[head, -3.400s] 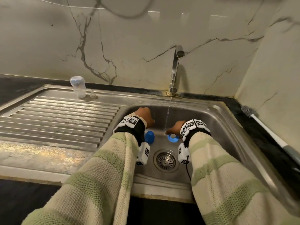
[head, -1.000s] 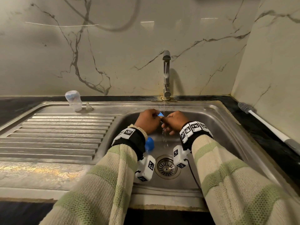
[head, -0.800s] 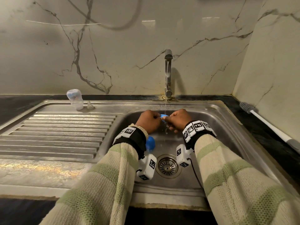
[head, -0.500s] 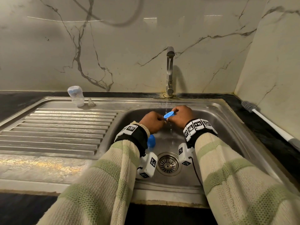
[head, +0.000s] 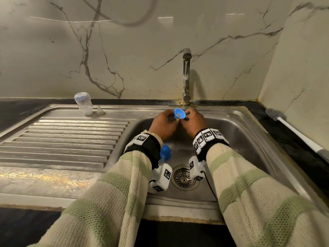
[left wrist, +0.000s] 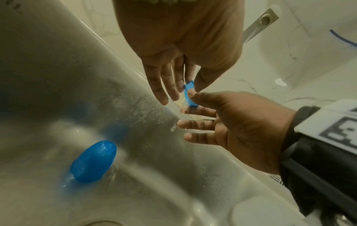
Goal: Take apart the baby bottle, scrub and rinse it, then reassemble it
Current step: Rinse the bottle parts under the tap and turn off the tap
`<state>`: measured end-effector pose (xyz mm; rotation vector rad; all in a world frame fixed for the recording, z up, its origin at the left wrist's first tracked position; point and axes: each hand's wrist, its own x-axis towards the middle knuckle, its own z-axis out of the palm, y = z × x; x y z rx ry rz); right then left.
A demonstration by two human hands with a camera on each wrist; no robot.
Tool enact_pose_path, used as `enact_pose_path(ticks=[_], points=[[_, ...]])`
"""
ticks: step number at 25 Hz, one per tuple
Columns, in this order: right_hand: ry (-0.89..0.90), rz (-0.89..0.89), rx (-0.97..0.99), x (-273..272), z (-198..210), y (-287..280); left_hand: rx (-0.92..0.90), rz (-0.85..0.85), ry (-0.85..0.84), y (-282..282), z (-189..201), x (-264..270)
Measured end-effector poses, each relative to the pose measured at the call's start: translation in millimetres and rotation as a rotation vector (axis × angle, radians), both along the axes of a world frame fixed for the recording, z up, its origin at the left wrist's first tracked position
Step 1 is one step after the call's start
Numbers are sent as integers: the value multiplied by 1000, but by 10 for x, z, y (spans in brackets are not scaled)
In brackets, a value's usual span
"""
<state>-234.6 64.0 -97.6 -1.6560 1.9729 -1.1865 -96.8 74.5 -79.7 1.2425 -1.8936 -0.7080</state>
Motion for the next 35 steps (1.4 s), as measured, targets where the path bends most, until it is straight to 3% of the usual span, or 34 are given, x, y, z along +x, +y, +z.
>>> enact_pose_path(ticks=[8, 17, 25, 35], points=[[-305, 129, 202, -13, 50, 133, -27, 74, -103, -140, -111, -2], [-400, 106, 286, -46, 61, 142, 17, -6, -191, -112, -132, -38], [-277, -20, 133, -27, 116, 123, 57, -31, -174, -83, -113, -36], [-522, 5, 91, -17, 162, 129, 65, -67, -196, -60, -103, -59]])
